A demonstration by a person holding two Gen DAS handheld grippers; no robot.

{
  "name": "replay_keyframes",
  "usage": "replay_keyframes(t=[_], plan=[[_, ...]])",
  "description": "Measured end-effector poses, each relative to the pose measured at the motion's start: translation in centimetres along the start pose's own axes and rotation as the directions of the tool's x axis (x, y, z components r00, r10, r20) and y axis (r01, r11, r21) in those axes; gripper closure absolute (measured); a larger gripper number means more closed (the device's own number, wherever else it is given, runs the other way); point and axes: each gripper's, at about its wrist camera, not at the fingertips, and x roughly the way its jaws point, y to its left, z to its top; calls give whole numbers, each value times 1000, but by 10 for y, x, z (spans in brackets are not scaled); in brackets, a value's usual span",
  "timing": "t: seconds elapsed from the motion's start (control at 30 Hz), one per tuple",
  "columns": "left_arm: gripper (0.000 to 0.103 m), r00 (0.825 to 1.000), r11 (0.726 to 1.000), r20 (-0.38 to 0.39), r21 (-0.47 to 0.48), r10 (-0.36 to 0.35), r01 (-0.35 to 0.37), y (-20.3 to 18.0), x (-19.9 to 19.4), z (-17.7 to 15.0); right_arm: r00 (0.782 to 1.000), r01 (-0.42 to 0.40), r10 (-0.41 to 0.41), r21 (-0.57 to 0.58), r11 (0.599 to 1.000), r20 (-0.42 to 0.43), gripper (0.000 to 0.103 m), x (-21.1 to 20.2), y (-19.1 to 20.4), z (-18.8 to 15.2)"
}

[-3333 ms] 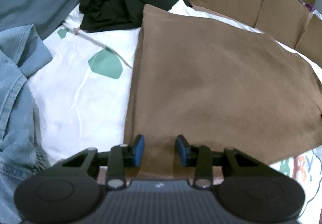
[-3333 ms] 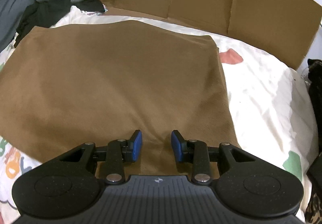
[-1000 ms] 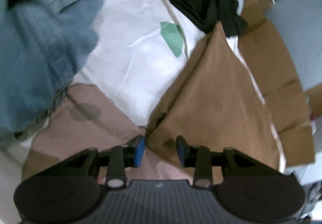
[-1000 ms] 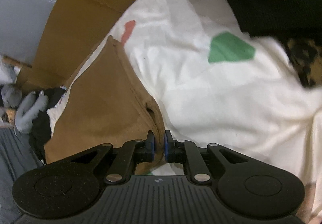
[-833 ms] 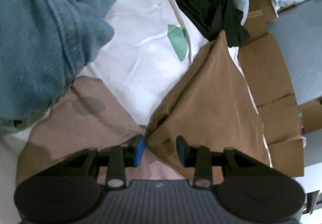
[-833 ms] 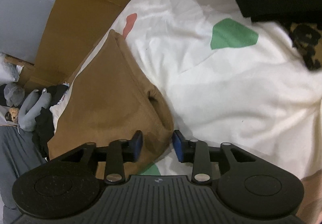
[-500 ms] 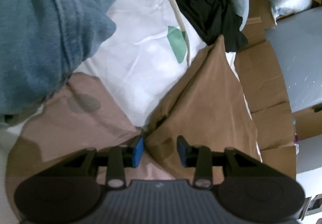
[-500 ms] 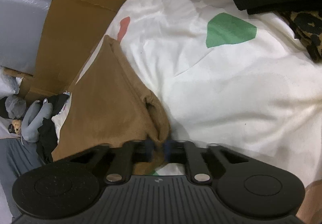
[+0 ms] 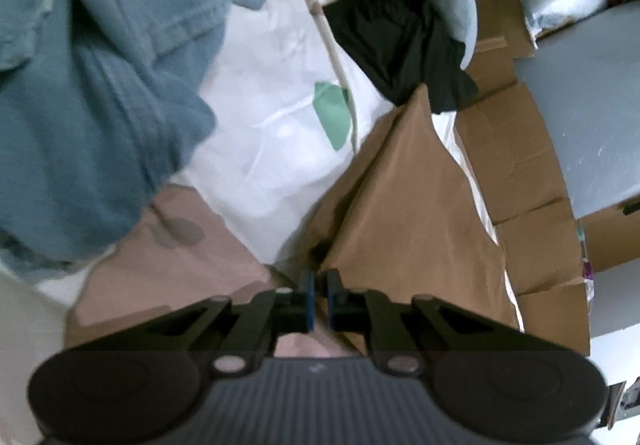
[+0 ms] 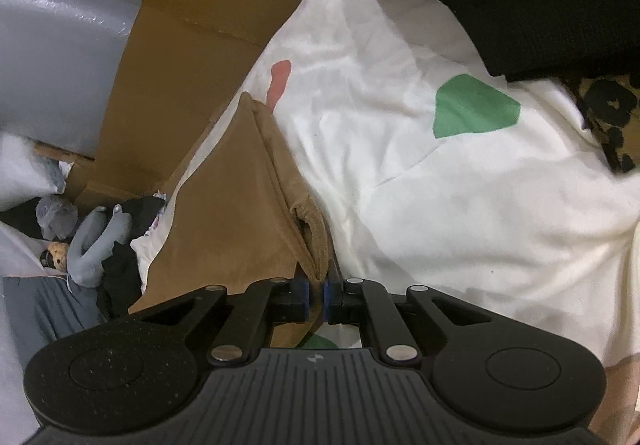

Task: Fold clothes

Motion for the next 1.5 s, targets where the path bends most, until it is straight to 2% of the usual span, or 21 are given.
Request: replay_keyframes(t=[0.1,0.17,0.2,0.23,0.27,0.3,0.37,0.53,0.73,0.87,0.93,1.0,1.13,1.17,1.2,1.23,1.27,1.37,1.5], plan=[[92,999,999,-32,-37,7,-9,10,7,-3,1000,18,-18,6,1000,-21,94,5,-5,-2],[80,999,999,-42,-45,-1,-1,11,12,-5,999,31,-30,10,999,-35,91,8,-9,-3],[75,999,999,-41,-50,-11,9,12,15,-5,999,22,-21,15,1000,-37,84,8,-10,-4],[64,999,998,-40,-55,-22,20,12,18,-5,999,12,-11,19,1000,-40,79,8,-11,-5],[59,999,998,-38,-61,-33,31,13,22,-4,999,2,-1,22,1000,-47,64,9,-12,-6],[59,998,997,-37,-67,-44,41,14,25,-4,998,-9,10,26,1000,-54,61,10,-12,-8],[55,997,995,-34,-78,-66,63,15,32,-4,997,-29,31,32,999,-69,60,13,-14,-10],[54,993,989,-19,-102,-113,110,18,46,-1,995,-55,58,40,998,-86,61,23,-14,-13],[48,987,981,-18,-112,-159,156,15,55,6,996,-83,87,119,989,-25,61,25,-19,-15],[51,983,980,-65,-113,-174,166,13,50,1,994,-105,101,185,977,32,61,25,-24,-18],[51,984,983,-64,-90,-164,158,12,46,-2,992,-117,106,217,969,61,61,25,-26,-19],[52,985,980,-55,-120,-164,157,16,49,-3,990,-130,111,249,960,90,62,25,-28,-20],[54,986,983,-36,-98,-160,156,9,56,-2,991,-113,95,206,972,93,63,32,-19,-20],[58,988,985,-28,-86,-150,147,8,56,-4,992,-108,92,201,974,90,65,32,-19,-19],[63,991,987,-18,-91,-132,130,8,55,-5,992,-103,87,201,974,89,73,32,-20,-19],[76,994,989,-8,-100,-112,111,8,54,-7,993,-101,86,195,976,85,84,33,-21,-18],[82,995,988,0,-115,-102,101,10,53,-9,993,-99,85,189,977,80,93,33,-21,-17],[82,996,987,10,-132,-86,87,11,48,-12,994,-93,82,170,981,69,96,34,-20,-13],[82,995,987,-10,-129,-102,99,9,49,-14,995,-88,78,157,984,68,97,34,-18,-10]])
